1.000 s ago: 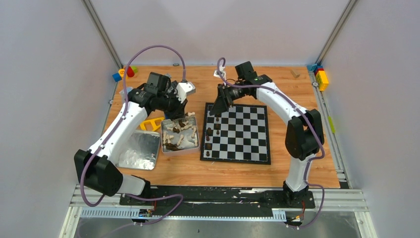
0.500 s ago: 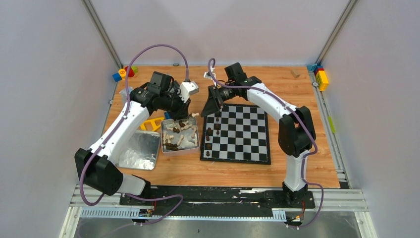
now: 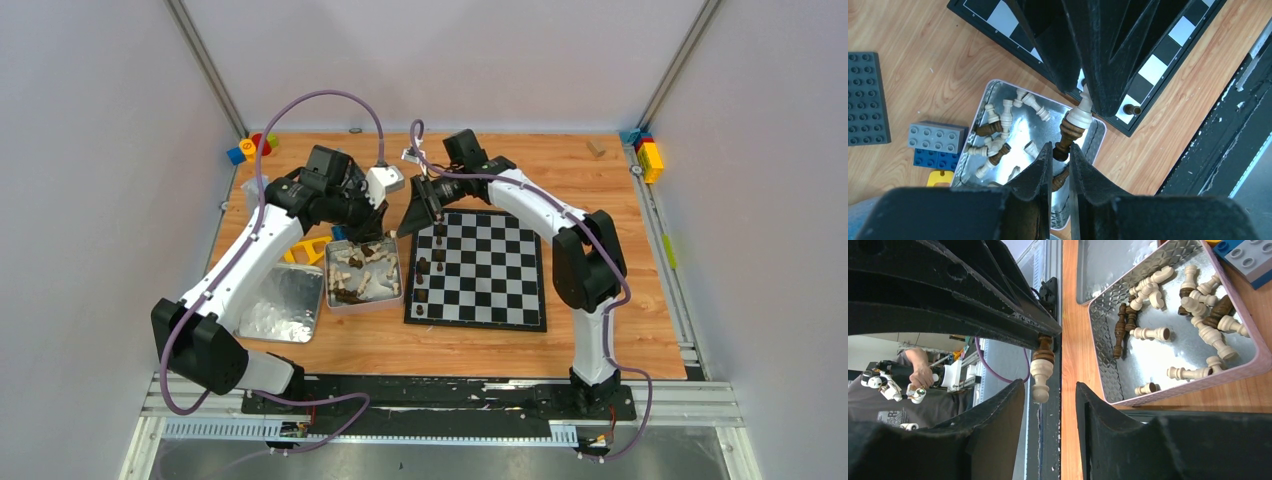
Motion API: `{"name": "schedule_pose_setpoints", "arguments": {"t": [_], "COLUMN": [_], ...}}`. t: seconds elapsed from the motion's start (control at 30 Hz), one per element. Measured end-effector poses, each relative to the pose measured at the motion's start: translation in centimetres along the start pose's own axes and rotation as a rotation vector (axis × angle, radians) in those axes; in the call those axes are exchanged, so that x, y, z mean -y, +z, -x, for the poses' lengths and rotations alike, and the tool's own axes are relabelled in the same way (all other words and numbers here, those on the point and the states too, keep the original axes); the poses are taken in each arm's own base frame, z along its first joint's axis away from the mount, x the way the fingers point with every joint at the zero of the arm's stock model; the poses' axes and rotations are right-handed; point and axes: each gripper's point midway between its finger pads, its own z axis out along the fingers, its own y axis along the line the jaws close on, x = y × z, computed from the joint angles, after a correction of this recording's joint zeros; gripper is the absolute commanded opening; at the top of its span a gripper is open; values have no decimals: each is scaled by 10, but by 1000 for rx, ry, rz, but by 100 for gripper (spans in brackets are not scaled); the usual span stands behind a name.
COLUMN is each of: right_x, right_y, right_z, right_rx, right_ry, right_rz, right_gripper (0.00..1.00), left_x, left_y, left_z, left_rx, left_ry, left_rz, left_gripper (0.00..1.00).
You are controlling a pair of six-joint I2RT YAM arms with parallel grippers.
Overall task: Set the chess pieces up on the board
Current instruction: Pick up the chess piece from the storage box.
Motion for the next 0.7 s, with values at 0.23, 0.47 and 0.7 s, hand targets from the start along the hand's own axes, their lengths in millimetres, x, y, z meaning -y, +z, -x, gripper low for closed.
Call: {"name": "schedule_pose_setpoints", "arguments": {"t": [0.23,0.47,0.7], "right_x": [-3,-5,-8], "right_y": [5,5,5], "right_z": [-1,-1,-2], "right_rx": [-9,-11,-13], "right_ry": [10,13,18], "right_rz": [18,29,43], "right_gripper": [27,17,7], "left_x": [1,-2,-6], "left_y": [2,2,2], "left_z": [-3,-6,-6], "left_rx": [-11,-22,-26], "left_ry": [0,-2,-4], "left_rz": [0,20,43], "left_gripper": [0,4,13]}}
